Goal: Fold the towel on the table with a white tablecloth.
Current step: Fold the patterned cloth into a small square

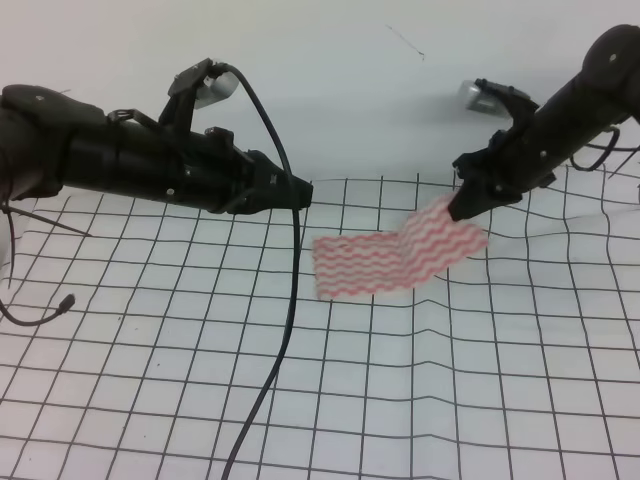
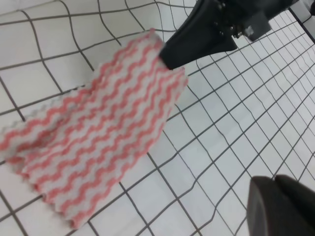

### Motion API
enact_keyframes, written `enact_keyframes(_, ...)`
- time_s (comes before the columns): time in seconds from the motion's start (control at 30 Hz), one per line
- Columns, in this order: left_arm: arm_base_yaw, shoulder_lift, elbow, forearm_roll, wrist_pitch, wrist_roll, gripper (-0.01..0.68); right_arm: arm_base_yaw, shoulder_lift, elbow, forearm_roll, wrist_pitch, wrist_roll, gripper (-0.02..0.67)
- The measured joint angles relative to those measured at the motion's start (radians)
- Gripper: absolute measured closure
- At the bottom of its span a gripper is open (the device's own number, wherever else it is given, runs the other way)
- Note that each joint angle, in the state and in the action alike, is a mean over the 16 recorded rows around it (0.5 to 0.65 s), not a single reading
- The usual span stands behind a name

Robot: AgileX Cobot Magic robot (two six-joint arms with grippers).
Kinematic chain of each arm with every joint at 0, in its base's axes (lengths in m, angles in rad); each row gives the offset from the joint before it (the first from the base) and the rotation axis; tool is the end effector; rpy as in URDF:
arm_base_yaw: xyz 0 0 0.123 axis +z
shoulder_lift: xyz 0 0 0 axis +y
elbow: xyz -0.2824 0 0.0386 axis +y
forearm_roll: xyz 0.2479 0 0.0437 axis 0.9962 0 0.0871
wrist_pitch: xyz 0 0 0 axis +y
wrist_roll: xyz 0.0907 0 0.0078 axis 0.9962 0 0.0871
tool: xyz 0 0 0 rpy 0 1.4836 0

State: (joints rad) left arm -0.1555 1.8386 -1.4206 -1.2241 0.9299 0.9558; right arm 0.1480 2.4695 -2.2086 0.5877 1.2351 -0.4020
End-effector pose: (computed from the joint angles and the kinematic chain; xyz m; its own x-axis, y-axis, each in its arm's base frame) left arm 0.3841 -0.1298 0.2833 -0.7235 0.0659 -0.6872 0.5924 0.5705 -0.5689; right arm 0.5002 0.1228 0.1712 -0.9035 -0.2940 -0.3120 -0.4145 0.7848 0.4608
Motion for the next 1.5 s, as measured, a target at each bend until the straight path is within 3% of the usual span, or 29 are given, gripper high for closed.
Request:
enact_keyframes(0.5,0.0,0.0,0.0,0.017,0.002,-0.002,0.673,0.14,0.042,-0.017,0.096,-0.028,-0.034,0.628)
enact_keyframes(0.8,0.0,0.0,0.0,0.022,0.005,-0.003,0.673,0.164,0.052,-0.017,0.194,-0.074,-0.065,0.613)
enact_keyframes(1.33,0.0,0.0,0.0,0.031,0.017,-0.004,0.673,0.15,0.029,-0.017,0.337,-0.085,-0.246,0.384)
enact_keyframes(1.5,0.0,0.0,0.0,0.033,0.022,-0.004,0.673,0.134,0.003,-0.017,0.27,-0.083,-0.234,0.378)
